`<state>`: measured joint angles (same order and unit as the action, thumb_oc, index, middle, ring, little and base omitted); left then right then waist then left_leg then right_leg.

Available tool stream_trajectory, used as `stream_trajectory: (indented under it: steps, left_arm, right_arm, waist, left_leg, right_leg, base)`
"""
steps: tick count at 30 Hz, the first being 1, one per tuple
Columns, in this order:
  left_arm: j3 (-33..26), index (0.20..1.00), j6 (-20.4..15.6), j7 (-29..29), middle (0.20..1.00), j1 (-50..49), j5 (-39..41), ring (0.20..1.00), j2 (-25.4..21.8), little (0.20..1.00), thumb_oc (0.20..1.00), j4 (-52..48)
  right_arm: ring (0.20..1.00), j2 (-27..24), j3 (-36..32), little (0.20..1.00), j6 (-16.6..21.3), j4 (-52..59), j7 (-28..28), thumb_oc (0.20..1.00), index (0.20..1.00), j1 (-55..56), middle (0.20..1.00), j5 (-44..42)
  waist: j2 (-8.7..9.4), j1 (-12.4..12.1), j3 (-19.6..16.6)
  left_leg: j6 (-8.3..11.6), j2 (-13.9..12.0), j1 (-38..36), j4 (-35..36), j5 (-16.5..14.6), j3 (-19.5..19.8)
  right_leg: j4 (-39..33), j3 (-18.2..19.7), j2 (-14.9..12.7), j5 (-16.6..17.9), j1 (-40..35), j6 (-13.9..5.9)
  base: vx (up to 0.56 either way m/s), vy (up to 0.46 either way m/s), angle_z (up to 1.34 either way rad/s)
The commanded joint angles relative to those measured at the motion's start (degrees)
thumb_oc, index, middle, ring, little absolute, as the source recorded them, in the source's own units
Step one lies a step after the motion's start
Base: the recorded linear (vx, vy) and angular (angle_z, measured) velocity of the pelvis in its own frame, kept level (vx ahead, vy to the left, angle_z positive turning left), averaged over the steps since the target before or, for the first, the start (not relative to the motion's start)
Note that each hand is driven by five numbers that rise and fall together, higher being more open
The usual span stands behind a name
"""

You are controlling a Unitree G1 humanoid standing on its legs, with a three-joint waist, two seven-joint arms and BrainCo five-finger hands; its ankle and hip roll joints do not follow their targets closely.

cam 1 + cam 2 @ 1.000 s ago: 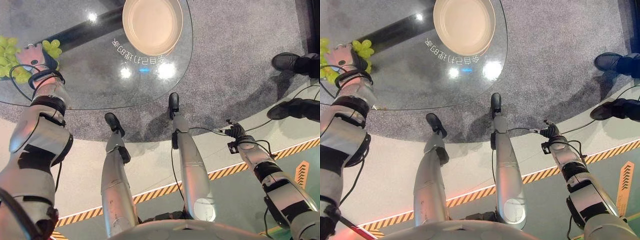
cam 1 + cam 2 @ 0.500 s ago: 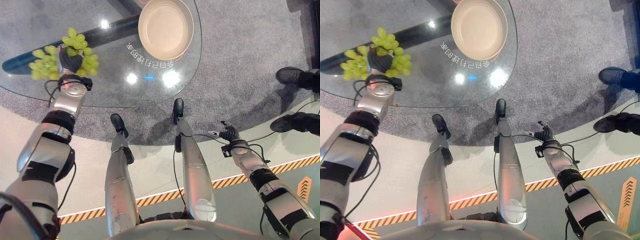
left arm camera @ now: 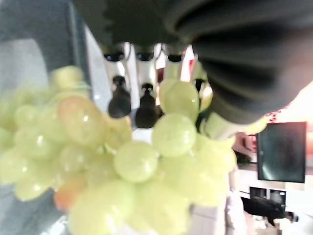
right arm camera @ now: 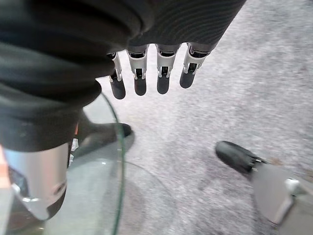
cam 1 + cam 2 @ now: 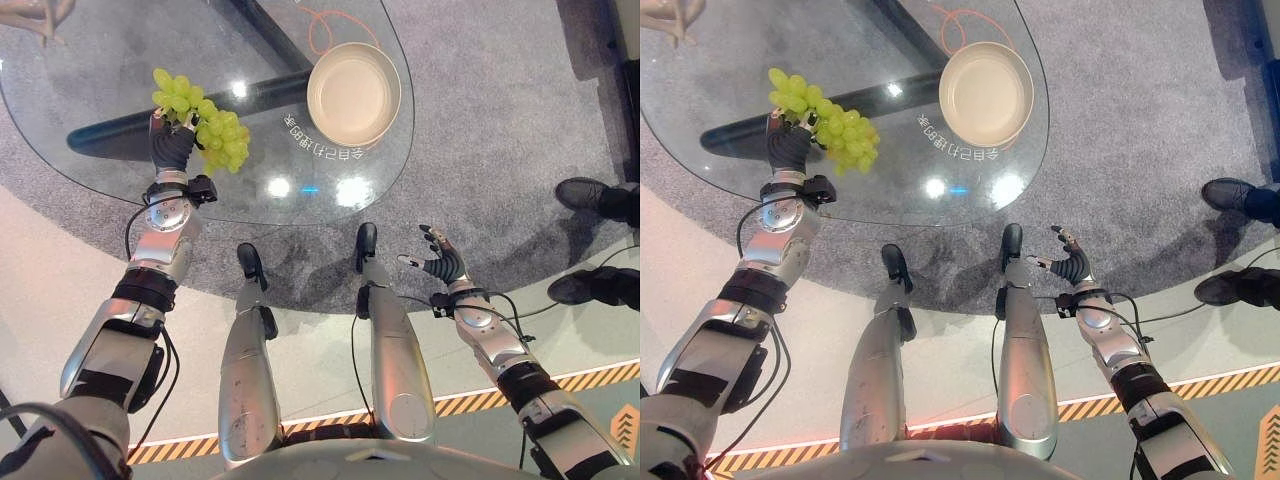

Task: Pick up fruits into the plate

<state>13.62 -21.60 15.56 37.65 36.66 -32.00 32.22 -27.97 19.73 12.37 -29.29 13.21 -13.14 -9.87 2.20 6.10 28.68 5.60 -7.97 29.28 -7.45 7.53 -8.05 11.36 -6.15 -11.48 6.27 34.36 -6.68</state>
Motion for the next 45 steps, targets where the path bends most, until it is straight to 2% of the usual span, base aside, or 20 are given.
stream_trajectory:
  steps: [1, 3, 6, 11, 17, 21, 22, 24, 29, 33, 39, 45]
  left_arm:
    - [-4.84, 0.200, -6.33, -4.16, 0.200, 1.37, 2.95, 0.200, 0.29, 0.200, 0.200, -5.01]
    - [-5.22, 0.200, -6.17, -5.20, 0.200, 0.58, 3.72, 0.200, 0.48, 0.200, 0.200, -6.29]
    - [-5.74, 0.200, -5.44, -8.74, 0.200, -1.67, 4.59, 0.200, 0.46, 0.200, 0.200, -9.60]
    - [-6.48, 0.200, -4.20, -13.90, 0.200, -5.91, 6.48, 0.200, 1.51, 0.200, 0.200, -15.07]
    - [-4.99, 0.200, -2.19, -19.76, 0.200, -13.42, 6.85, 0.200, 3.38, 0.200, 0.200, -22.68]
    - [-3.33, 0.200, -0.10, -23.63, 0.200, -19.30, 6.41, 0.200, 5.61, 0.200, 0.200, -27.97]
    - [-3.36, 0.200, -0.08, -23.65, 0.200, -19.39, 6.42, 0.200, 5.61, 0.200, 0.200, -28.02]
    - [-2.33, 0.200, 1.97, -25.69, 0.200, -21.43, 6.89, 0.200, 6.33, 0.200, 0.200, -30.10]
    - [-0.92, 0.200, 5.21, -29.56, 0.200, -23.08, 8.90, 0.200, 6.83, 0.200, 0.200, -32.16]
    - [1.16, 0.200, 9.14, -32.88, 0.200, -24.18, 11.23, 0.200, 7.38, 0.200, 0.200, -34.22]
    - [3.42, 0.200, 11.51, -36.44, 0.200, -24.71, 13.19, 0.200, 8.01, 0.200, 0.200, -36.73]
    - [4.98, 0.200, 13.33, -39.42, 0.200, -24.17, 14.54, 0.200, 8.07, 0.200, 0.200, -38.12]
  right_arm:
    - [1.000, -0.21, -3.17, 1.000, 2.83, 4.07, -0.63, 1.000, 1.000, 4.22, 1.000, 1.32]
    - [1.000, -0.06, -3.50, 1.000, 2.87, 4.81, -1.47, 1.000, 1.000, 4.52, 1.000, 1.03]
    - [1.000, 0.00, -4.69, 1.000, 5.23, 7.43, -4.59, 1.000, 1.000, 4.99, 1.000, 0.31]
    - [1.000, -0.39, -6.52, 1.000, 5.94, 11.88, -10.65, 1.000, 1.000, 4.63, 1.000, -1.92]
    - [1.000, -1.41, -6.65, 1.000, 4.31, 18.44, -14.95, 1.000, 1.000, 3.96, 1.000, -0.58]
    - [1.000, -1.30, -5.80, 1.000, 2.17, 21.92, -17.64, 1.000, 1.000, 3.42, 1.000, 1.31]
    - [1.000, -1.29, -5.77, 1.000, 2.16, 21.93, -17.64, 1.000, 1.000, 3.46, 1.000, 1.32]
    - [1.000, -0.81, -3.90, 1.000, -0.04, 22.66, -18.41, 1.000, 1.000, 1.49, 1.000, 2.04]
    - [1.000, -0.46, -1.00, 1.000, -3.22, 23.07, -19.34, 1.000, 1.000, -1.66, 1.000, 2.67]
    - [1.000, 0.64, 1.55, 1.000, -8.08, 22.72, -20.21, 1.000, 1.000, -4.28, 1.000, 3.15]
    - [1.000, 2.12, 4.32, 1.000, -13.57, 22.26, -21.37, 1.000, 1.000, -5.91, 1.000, 1.71]
    - [1.000, 3.66, 6.17, 1.000, -21.59, 21.46, -27.49, 1.000, 1.000, -6.44, 1.000, -5.74]
  waist:
    - [-1.46, 0.23, 1.11]
    - [-1.46, 0.11, 1.11]
    - [-1.18, -0.41, 1.11]
    - [-1.13, -1.17, 1.09]
    - [-1.46, -2.19, -4.01]
    - [-2.01, -3.08, -8.79]
    - [-2.00, -3.07, -8.77]
    - [-2.21, -4.05, -11.48]
    - [-2.44, -5.30, -14.80]
    - [-2.36, -6.36, -18.25]
    - [-2.43, -7.04, -20.20]
    - [-2.21, -7.38, -21.15]
  left_leg:
    - [-1.82, 6.44, -0.78, -3.05, -7.79, -0.18]
    - [-1.89, 6.42, -2.21, -2.66, -7.90, -0.07]
    - [-2.01, 6.32, -6.40, -2.24, -8.48, 0.18]
    - [-1.92, 5.82, -13.06, -1.40, -9.16, 0.24]
    - [-1.73, 5.40, -18.70, 1.02, -9.23, 0.56]
    - [-1.83, 5.38, -23.55, 3.10, -9.43, 1.12]
    - [-1.83, 5.38, -23.68, 3.17, -9.43, 1.11]
    - [-1.98, 5.47, -25.75, 3.59, -9.88, 1.47]
    - [-1.97, 5.09, -28.50, 4.10, -10.47, 1.85]
    - [-1.67, 4.26, -31.75, 5.44, -10.83, 1.71]
    - [-1.56, 3.57, -34.68, 6.98, -11.17, 1.46]
    - [-1.22, 2.76, -36.06, 7.96, -10.98, 1.28]
  right_leg:
    - [3.33, -2.43, 5.27, -8.43, -3.92, 1.91]
    - [3.15, -2.55, 5.24, -8.61, -5.24, 1.95]
    - [2.79, -2.97, 4.89, -9.20, -9.56, 1.89]
    - [1.11, -3.64, 4.39, -9.46, -16.93, 1.69]
    - [-2.48, -4.39, 3.65, -8.99, -23.71, 1.40]
    - [-4.79, -4.53, 3.31, -8.88, -29.01, 0.91]
    - [-4.86, -4.53, 3.31, -8.87, -29.13, 0.90]
    - [-5.46, -5.05, 3.04, -9.00, -31.39, 0.87]
    - [-6.38, -5.84, 2.75, -9.27, -34.55, 0.91]
    - [-7.94, -6.89, 2.40, -9.18, -37.92, 0.65]
    - [-9.00, -7.45, 2.55, -9.52, -40.77, 0.61]
    - [-9.40, -7.96, 2.54, -9.65, -42.14, 0.55]
  base:
    - [0.03, 0.007, 0.08]
    - [0.03, -0.007, 0.04]
    - [0.03, -0.028, 0.04]
    - [0.04, -0.013, 0.05]
    - [0.10, -0.014, 0.01]
    - [0.17, -0.010, -0.02]
    - [0.12, -0.029, -0.04]
    - [0.13, -0.029, -0.01]
    - [0.10, -0.027, 0.06]
    - [0.12, -0.048, 0.08]
    - [0.03, -0.019, 0.03]
    - [0.00, 0.000, 0.00]
